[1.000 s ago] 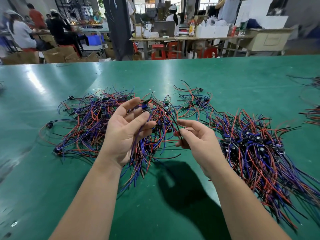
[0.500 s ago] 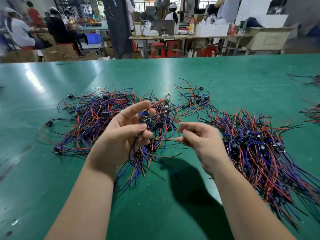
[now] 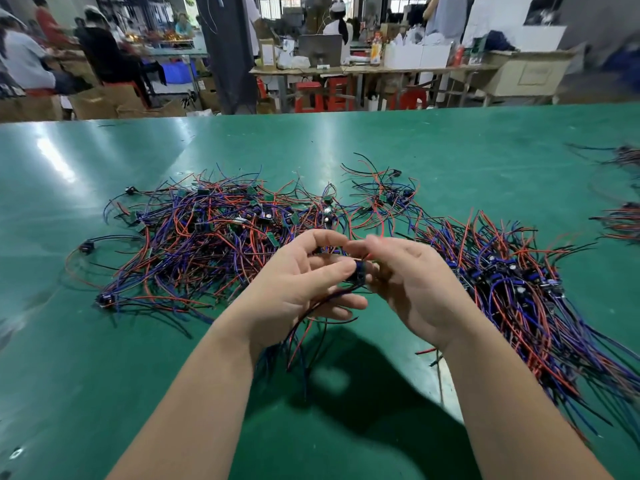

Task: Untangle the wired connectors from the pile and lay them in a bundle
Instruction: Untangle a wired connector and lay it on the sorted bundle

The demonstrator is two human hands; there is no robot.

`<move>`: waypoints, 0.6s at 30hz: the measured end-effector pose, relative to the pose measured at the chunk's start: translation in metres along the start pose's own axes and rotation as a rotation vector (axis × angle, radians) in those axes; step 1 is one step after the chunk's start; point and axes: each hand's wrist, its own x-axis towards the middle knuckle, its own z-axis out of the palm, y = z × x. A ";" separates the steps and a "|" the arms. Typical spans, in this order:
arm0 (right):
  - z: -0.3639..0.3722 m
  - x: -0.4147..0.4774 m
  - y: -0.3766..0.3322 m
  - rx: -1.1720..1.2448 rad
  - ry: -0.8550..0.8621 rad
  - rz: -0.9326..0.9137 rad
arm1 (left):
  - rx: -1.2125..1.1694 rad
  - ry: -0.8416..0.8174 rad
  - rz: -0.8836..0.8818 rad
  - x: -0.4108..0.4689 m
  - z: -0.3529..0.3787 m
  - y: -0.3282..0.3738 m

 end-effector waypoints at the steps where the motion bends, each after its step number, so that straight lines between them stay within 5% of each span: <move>1: -0.001 -0.001 0.001 -0.076 0.009 -0.025 | -0.006 0.040 -0.018 0.001 0.002 -0.001; 7: -0.007 0.000 0.000 -0.207 0.123 -0.012 | -0.044 0.083 -0.187 0.003 0.012 -0.005; 12: -0.009 0.003 -0.004 -0.073 0.254 0.007 | -0.034 0.083 -0.212 0.005 0.013 -0.008; 18: -0.024 0.003 -0.019 0.109 0.431 -0.068 | 0.112 -0.111 -0.293 -0.002 0.014 -0.009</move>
